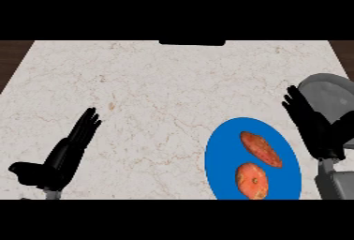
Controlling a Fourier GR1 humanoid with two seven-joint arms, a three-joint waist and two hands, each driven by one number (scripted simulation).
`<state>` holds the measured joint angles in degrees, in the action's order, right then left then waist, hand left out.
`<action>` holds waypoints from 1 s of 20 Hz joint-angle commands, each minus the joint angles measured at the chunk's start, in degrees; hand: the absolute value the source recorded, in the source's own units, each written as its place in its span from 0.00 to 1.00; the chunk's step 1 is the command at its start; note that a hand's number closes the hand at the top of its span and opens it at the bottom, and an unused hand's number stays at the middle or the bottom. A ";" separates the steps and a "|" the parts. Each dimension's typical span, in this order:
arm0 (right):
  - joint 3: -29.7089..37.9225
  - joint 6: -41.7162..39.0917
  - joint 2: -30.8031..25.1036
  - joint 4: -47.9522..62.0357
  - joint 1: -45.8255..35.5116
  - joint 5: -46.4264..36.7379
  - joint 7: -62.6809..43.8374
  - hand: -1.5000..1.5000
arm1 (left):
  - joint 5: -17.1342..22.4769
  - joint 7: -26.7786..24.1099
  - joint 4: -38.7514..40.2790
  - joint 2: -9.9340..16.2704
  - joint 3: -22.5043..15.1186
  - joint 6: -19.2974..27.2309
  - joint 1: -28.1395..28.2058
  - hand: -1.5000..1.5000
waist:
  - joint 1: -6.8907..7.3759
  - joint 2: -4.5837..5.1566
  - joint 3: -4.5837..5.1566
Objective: Pick the squash from the plate and place it in the pan
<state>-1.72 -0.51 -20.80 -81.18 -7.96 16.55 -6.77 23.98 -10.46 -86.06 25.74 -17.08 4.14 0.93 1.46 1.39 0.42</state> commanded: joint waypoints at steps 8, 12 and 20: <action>-18.49 -36.44 -5.66 -6.94 -5.85 -4.28 19.02 1.00 | -2.97 4.49 1.86 0.99 6.29 9.28 -9.06 0.50 | -0.90 -1.33 -0.89; -6.42 -36.15 -12.42 -5.06 -4.63 -7.62 38.24 0.00 | -3.22 7.39 2.20 1.72 8.06 11.85 -11.01 0.50 | -2.78 -1.21 -0.93; -2.11 -41.42 -28.85 -0.18 -7.46 -17.45 56.42 0.00 | -4.50 6.87 3.93 0.52 7.12 10.80 -11.63 0.50 | -1.21 -1.08 -0.56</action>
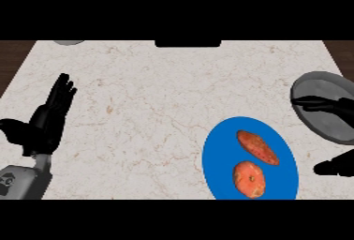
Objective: Pick the squash from the plate and place it in the pan
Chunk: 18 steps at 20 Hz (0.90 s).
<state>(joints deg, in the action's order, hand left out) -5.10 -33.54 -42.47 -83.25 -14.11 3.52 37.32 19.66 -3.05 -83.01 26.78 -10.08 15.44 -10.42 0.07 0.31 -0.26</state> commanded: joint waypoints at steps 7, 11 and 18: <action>-3.87 -6.23 -14.23 0.11 -8.89 -9.69 9.11 0.00 | -2.83 3.01 -0.29 -2.64 -1.28 2.71 -2.35 0.50 | 0.99 -0.10 0.22; -3.49 -5.06 -14.18 -5.22 -12.18 -7.45 4.91 0.00 | -2.98 4.03 0.37 -3.14 -0.34 1.91 -3.86 0.50 | 0.36 -0.29 0.26; -8.73 -4.73 -9.05 -14.22 -11.48 -5.90 -5.39 0.00 | -3.26 1.98 3.05 -2.49 2.63 -1.21 -3.83 0.50 | 0.01 -0.40 0.31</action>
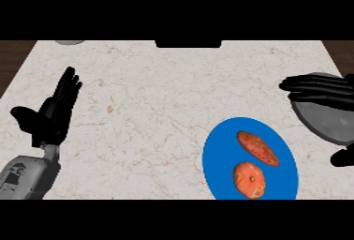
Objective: Pick the squash from the plate and place it in the pan
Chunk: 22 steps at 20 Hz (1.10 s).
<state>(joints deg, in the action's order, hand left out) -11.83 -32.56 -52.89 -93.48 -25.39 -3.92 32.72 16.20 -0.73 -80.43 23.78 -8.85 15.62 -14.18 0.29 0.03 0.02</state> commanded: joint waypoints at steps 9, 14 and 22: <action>-3.39 -5.89 0.80 -14.65 9.10 -1.83 -2.66 0.00 | -3.23 2.50 -3.64 -2.10 0.96 0.61 1.83 0.50 | -0.54 -0.15 -0.02; -1.42 -7.48 0.72 -12.83 11.39 -5.77 -2.54 0.00 | -3.31 -1.57 1.62 -2.96 3.36 -3.60 1.23 0.50 | -0.46 -0.02 -0.02; -3.30 -6.98 8.53 -7.20 8.05 -16.02 -6.60 0.00 | -7.37 3.14 -2.25 -5.32 3.42 -2.20 0.71 0.50 | -0.09 0.02 -0.03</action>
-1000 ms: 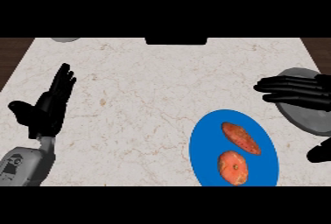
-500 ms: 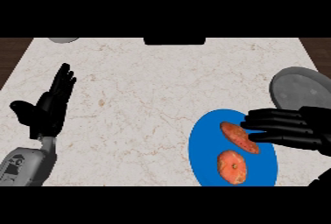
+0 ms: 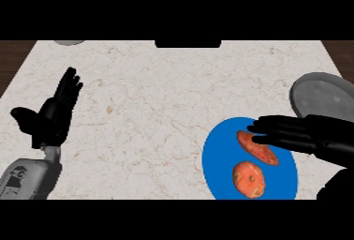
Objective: Pick the squash from the plate and place it in the pan
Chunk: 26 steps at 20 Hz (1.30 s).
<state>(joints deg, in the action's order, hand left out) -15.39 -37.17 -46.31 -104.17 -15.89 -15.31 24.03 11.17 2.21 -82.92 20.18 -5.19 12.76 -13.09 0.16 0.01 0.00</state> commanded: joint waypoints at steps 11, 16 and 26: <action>-8.22 -0.18 3.79 5.97 0.97 -15.95 8.92 0.00 | -1.59 -0.74 3.72 -1.97 3.65 -3.54 -1.93 0.50 | -0.26 0.07 0.00; -7.70 -2.71 6.89 5.74 -1.72 -18.06 5.62 0.00 | -2.44 2.00 2.26 -3.00 4.57 -3.64 -2.79 0.50 | -0.17 0.03 0.01; -10.80 -0.43 7.75 1.53 0.71 -30.84 2.68 0.00 | -5.19 0.39 1.68 -4.51 5.62 -4.02 -0.87 0.50 | -0.28 -0.05 0.02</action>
<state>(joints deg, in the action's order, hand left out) -27.54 -33.82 -38.12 -99.85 -15.18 -43.91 26.89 6.84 3.27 -82.61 16.52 -0.35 8.92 -13.46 0.06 0.00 -0.01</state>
